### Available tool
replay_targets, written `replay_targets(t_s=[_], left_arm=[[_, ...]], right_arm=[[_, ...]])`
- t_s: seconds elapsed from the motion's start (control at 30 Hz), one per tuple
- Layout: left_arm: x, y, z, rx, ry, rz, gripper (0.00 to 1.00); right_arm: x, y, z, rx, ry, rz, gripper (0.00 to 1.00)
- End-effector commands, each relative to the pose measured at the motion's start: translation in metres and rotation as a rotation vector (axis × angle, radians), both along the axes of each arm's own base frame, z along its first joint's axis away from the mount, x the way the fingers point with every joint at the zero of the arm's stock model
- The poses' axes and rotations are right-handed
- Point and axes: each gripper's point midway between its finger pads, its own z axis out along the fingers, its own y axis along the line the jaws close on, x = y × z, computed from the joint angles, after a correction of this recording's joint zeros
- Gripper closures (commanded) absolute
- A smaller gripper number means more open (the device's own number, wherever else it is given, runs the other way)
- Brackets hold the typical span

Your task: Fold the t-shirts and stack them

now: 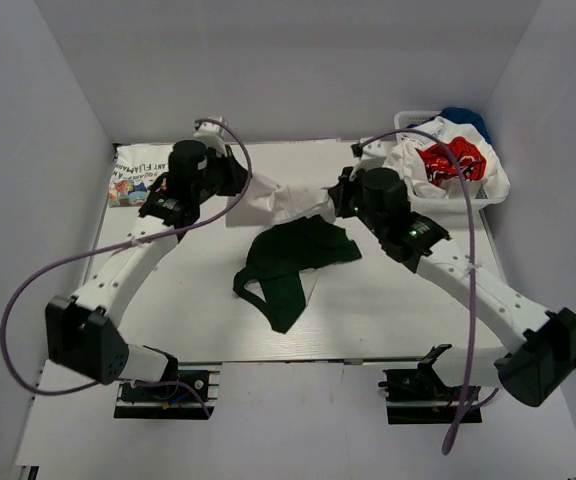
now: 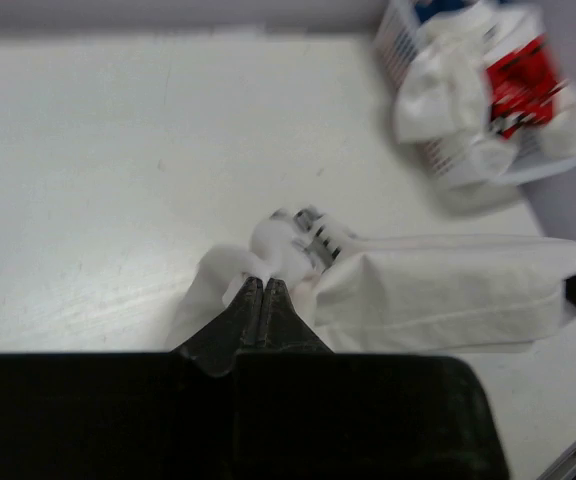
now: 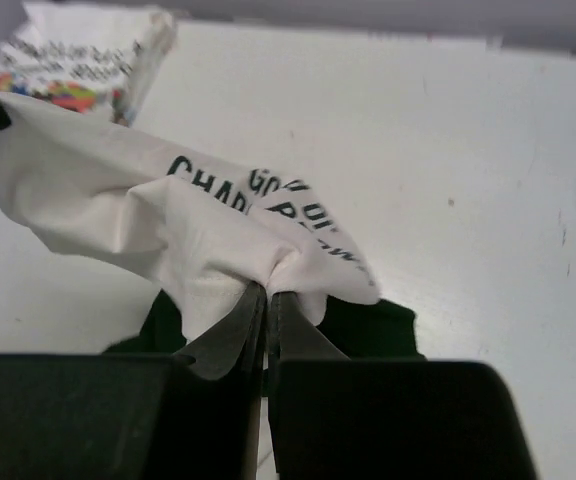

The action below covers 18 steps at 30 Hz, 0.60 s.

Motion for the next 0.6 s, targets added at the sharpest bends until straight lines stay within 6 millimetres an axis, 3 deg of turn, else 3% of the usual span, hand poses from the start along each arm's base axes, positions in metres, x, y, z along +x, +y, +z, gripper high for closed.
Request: replay_targets(t_s=[0.0,0.03,0.07,0.1,0.13,0.2,0.27,0.3,0.33,0.37,0.4,0.43,0.57], left_arm=[[-0.016,0.001,0.087,-0.09,-0.197,-0.026,1.0],[-0.03,0.012,0.145,-0.117,-0.318,-0.003,1.0],[-0.028,0.014,0.145,-0.113,-0.321,0.012,1.0],[-0.035,0.019,0.176,-0.134,-0.38,0.026,1.0],[-0.048,0.026,0.199,-0.15,-0.423,0.035,1.0],[-0.068,0.039,0.246,-0.175,-0.519,0.059,1.0],[-0.095,0.05,0.279,-0.204,-0.586,0.061,1.0],[-0.111,0.056,0.304,-0.226,-0.638,0.062,1.0],[-0.121,0.06,0.316,-0.227,-0.667,0.061,1.0],[-0.132,0.063,0.326,-0.234,-0.684,0.053,1.0],[-0.154,0.069,0.349,-0.259,-0.74,0.04,1.0],[-0.166,0.071,0.361,-0.272,-0.772,0.025,1.0],[-0.218,0.08,0.397,-0.305,-0.864,-0.048,1.0]], right_arm=[[-0.007,-0.007,0.1,0.087,-0.226,0.032,1.0],[-0.015,-0.005,0.136,0.1,-0.306,0.082,1.0],[-0.021,-0.007,0.143,0.114,-0.321,0.095,1.0],[-0.028,-0.01,0.176,0.152,-0.376,0.107,1.0],[-0.034,-0.01,0.188,0.141,-0.406,0.134,1.0],[-0.058,-0.023,0.245,0.204,-0.506,0.162,1.0],[-0.082,-0.029,0.277,0.23,-0.576,0.222,1.0],[-0.1,-0.029,0.292,0.251,-0.612,0.287,1.0],[-0.116,-0.042,0.319,0.276,-0.66,0.286,1.0],[-0.128,-0.04,0.327,0.282,-0.676,0.337,1.0],[-0.143,-0.04,0.336,0.295,-0.695,0.393,1.0],[-0.161,-0.051,0.36,0.319,-0.748,0.409,1.0],[-0.207,-0.064,0.391,0.355,-0.829,0.523,1.0]])
